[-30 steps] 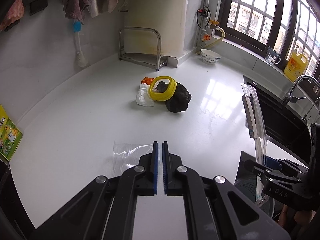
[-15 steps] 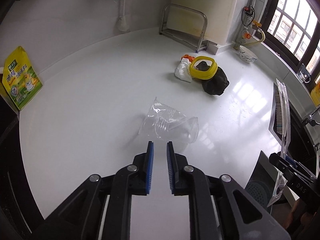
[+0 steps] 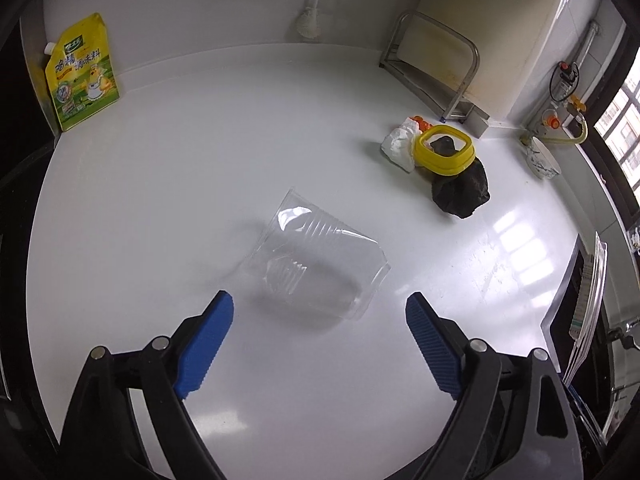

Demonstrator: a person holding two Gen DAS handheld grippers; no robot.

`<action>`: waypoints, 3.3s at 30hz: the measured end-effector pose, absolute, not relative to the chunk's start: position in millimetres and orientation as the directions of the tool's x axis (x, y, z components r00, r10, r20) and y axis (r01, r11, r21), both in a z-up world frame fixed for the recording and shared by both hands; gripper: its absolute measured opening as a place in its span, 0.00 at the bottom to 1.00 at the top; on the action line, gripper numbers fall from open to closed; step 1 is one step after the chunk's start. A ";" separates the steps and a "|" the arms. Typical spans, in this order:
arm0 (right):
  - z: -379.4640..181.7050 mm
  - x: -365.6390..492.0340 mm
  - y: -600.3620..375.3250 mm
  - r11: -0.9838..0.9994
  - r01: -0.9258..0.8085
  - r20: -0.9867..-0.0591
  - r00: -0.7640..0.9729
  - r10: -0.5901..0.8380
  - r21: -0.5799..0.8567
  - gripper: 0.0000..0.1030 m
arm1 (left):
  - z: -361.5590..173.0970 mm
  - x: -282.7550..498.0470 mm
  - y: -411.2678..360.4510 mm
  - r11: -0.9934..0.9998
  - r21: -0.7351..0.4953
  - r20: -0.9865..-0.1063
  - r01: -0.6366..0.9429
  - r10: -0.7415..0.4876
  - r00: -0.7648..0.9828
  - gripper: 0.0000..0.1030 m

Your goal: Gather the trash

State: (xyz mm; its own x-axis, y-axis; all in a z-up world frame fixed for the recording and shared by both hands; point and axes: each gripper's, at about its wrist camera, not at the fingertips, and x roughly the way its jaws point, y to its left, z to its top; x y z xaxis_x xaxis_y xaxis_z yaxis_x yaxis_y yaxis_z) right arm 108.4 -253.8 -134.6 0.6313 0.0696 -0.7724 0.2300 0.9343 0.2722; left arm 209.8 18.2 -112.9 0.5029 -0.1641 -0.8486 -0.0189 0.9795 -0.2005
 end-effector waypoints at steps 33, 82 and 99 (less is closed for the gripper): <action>-141.8 117.6 -294.7 0.904 0.324 -0.783 0.622 0.020 0.281 0.49 | -169.7 276.2 -10.0 0.962 -0.109 -0.926 -0.250 -0.007 0.377 0.87; -115.0 35.9 -277.1 0.930 0.246 -0.742 0.669 0.041 0.273 0.49 | -76.2 145.6 -73.4 0.953 0.017 -0.792 0.302 -0.172 0.586 0.52; -148.1 -65.0 -290.0 0.949 0.172 -0.804 0.583 0.119 0.265 0.49 | -87.9 15.5 -113.1 0.906 0.021 -0.801 0.424 -0.238 0.549 0.52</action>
State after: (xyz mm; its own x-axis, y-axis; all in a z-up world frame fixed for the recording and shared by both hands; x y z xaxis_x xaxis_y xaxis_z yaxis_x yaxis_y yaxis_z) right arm -65.0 -290.0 -148.1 0.5833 0.1186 -0.8036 0.1718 0.9489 0.2648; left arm 15.5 -113.1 -87.9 0.5489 -0.2379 -0.8013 0.4236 0.9056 0.0214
